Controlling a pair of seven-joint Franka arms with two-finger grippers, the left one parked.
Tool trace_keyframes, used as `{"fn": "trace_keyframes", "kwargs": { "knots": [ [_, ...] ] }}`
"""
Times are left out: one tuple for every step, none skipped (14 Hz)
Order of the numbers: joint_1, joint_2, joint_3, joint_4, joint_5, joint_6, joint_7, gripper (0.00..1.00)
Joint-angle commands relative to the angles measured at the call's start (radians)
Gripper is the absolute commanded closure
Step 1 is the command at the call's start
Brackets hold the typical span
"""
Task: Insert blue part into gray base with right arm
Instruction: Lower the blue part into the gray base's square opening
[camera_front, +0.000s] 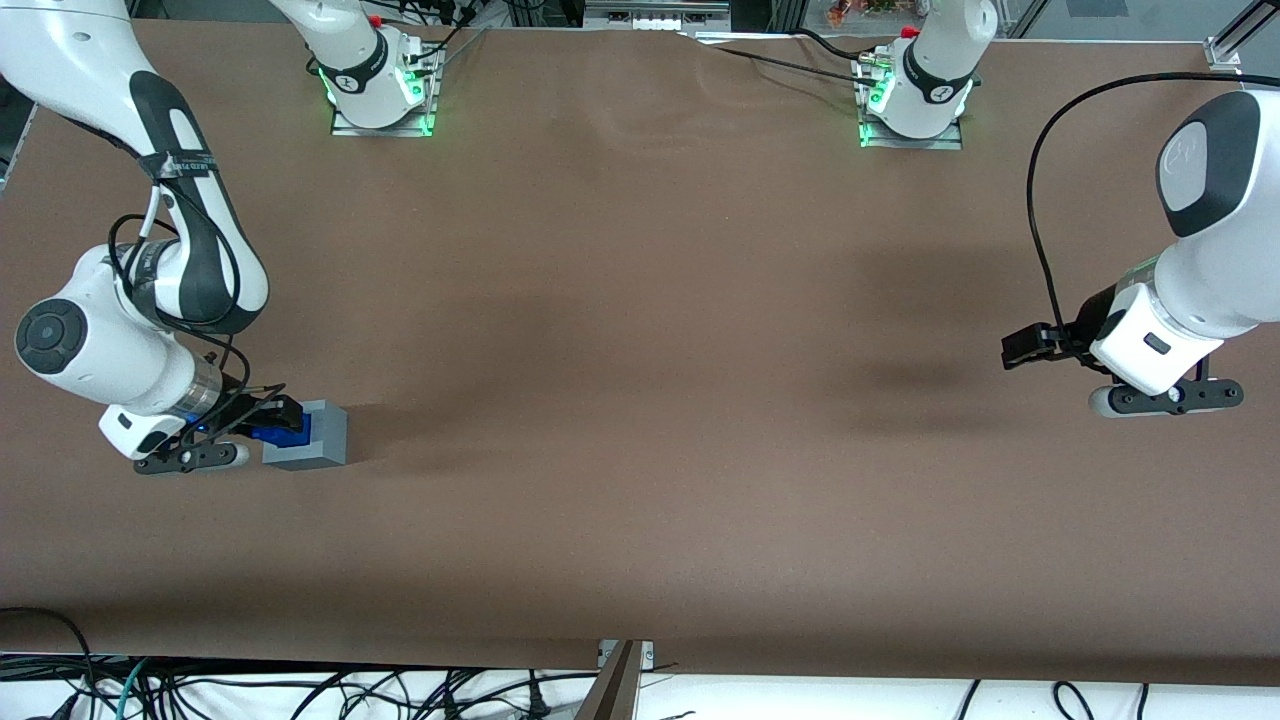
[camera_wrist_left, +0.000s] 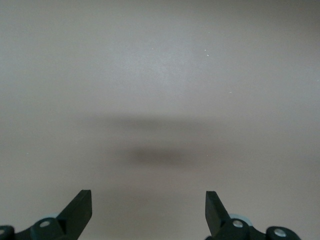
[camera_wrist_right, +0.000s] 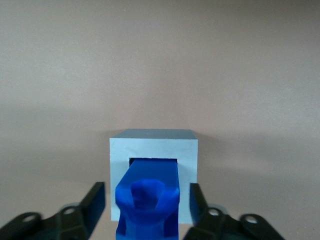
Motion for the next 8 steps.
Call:
{"fn": "trace_keyframes", "kwargs": {
  "knots": [
    [-0.003, -0.068, 0.011, 0.045, -0.009, -0.137, 0.001, 0.00],
    [-0.003, -0.096, 0.025, 0.080, -0.012, -0.220, 0.001, 0.00],
    [-0.003, -0.137, 0.031, 0.114, -0.020, -0.315, 0.001, 0.00],
    [-0.003, -0.188, 0.031, 0.135, -0.020, -0.400, 0.001, 0.00],
    [-0.005, -0.245, 0.029, 0.145, -0.012, -0.463, -0.003, 0.00],
    [-0.006, -0.304, 0.029, 0.146, -0.009, -0.515, -0.003, 0.00],
    [-0.006, -0.349, 0.029, 0.159, -0.009, -0.566, -0.003, 0.00],
    [-0.006, -0.375, 0.028, 0.175, -0.009, -0.621, -0.005, 0.00]
  ]
}}
